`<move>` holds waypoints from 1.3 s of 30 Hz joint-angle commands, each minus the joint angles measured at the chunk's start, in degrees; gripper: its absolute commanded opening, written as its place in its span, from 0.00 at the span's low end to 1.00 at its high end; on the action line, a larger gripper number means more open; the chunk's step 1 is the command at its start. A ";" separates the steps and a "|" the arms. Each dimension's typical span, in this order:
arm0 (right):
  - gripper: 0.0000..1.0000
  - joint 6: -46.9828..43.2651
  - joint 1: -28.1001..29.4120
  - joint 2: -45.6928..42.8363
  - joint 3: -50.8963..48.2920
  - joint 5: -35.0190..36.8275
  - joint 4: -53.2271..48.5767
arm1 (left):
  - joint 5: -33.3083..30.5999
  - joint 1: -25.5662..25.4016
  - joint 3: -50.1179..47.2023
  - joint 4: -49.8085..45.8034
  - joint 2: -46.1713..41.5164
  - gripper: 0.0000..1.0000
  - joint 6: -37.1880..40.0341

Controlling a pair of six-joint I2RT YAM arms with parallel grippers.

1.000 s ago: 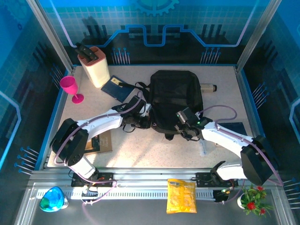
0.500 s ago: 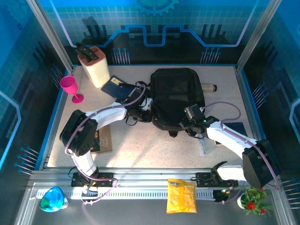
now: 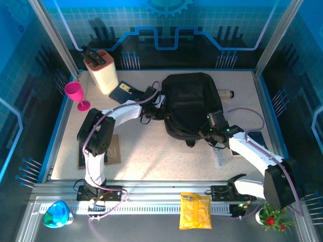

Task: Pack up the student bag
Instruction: Unzip the student bag at the center of the table, then move the book to the middle-left of the table.

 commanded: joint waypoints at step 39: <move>0.93 -25.18 0.63 0.74 15.68 6.72 -11.58 | -21.34 18.89 -40.94 -10.86 -40.83 0.88 -25.34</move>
